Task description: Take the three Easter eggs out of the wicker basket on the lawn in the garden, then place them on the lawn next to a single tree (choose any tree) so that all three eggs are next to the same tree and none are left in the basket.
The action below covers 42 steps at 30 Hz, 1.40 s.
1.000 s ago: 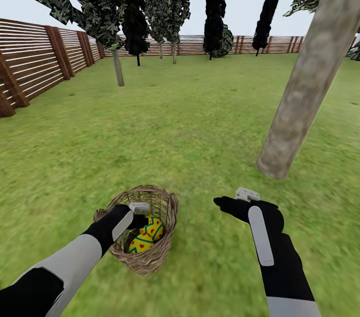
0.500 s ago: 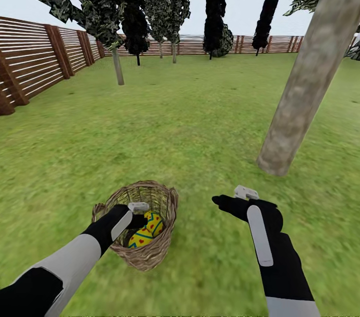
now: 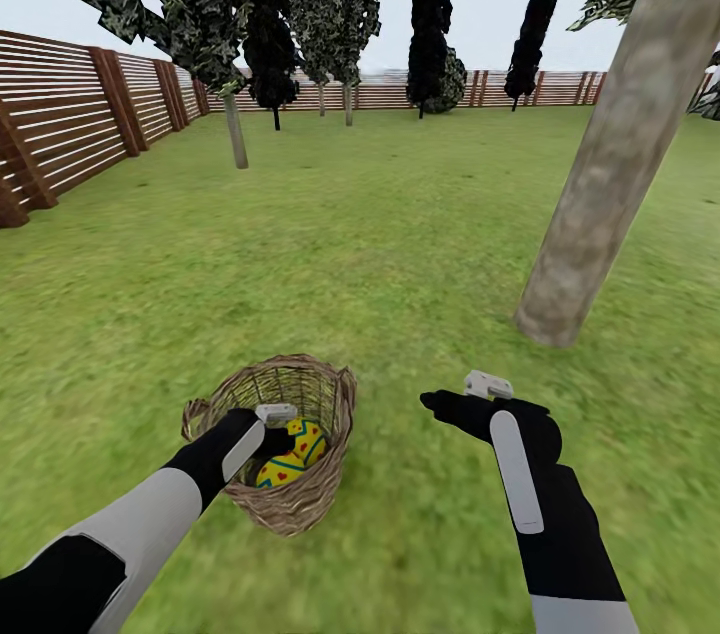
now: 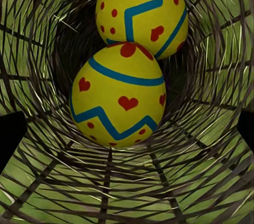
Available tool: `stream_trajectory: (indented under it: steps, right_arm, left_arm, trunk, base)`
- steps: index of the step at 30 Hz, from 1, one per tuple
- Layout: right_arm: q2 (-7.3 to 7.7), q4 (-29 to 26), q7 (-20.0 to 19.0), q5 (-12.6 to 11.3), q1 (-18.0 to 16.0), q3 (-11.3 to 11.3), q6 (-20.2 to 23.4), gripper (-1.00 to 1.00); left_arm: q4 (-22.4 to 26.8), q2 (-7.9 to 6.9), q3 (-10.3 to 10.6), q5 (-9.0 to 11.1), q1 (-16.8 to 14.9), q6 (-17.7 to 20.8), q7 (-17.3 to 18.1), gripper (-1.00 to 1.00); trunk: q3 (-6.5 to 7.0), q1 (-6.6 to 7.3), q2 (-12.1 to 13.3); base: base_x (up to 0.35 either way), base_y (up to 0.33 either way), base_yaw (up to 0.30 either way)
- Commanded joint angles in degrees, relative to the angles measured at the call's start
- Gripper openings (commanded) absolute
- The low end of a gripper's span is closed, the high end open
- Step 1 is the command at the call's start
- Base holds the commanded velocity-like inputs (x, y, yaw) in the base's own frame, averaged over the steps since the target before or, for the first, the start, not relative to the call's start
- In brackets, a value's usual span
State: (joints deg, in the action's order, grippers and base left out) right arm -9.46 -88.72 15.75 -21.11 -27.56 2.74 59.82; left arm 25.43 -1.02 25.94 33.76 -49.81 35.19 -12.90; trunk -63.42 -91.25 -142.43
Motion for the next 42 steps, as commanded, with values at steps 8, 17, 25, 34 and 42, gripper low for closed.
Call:
stream_trajectory:
  steps: [8, 17, 25, 34, 42]
  right_arm:
    - [-0.04, 0.0, 0.5, -0.6, 0.0, 0.1, 0.2, 1.00]
    - [-0.04, 0.0, 0.5, -0.6, 0.0, 0.1, 0.2, 1.00]
    - [-0.04, 0.0, 0.5, -0.6, 0.0, 0.1, 0.2, 1.00]
    - [-0.04, 0.0, 0.5, -0.6, 0.0, 0.1, 0.2, 1.00]
    - [-0.04, 0.0, 0.5, -0.6, 0.0, 0.1, 0.2, 1.00]
  left_arm:
    - [0.1, -0.04, 0.4, 0.6, 0.0, 0.2, -0.5, 1.00]
    - [0.0, -0.11, 0.4, 0.6, 0.0, 0.3, -0.5, 1.00]
    - [0.0, -0.12, 0.4, 0.6, 0.0, 0.3, -0.5, 1.00]
    - [-0.1, -0.12, 0.3, 0.8, -0.2, 1.2, -0.4, 1.00]
    - [-0.1, -0.19, 0.0, 1.1, -0.4, 3.8, -0.4, 1.00]
  trunk:
    - [-0.05, 0.01, 0.0]
    - [-0.05, 0.01, 0.0]
    - [-0.05, 0.01, 0.0]
    - [-0.05, 0.01, 0.0]
    - [-0.05, 0.01, 0.0]
  base:
    - [0.039, 0.000, 0.000]
    - [0.150, 0.000, 0.000]
    - [0.084, 0.000, 0.000]
    - [0.061, 0.000, 0.000]
    - [0.004, 0.000, 0.000]
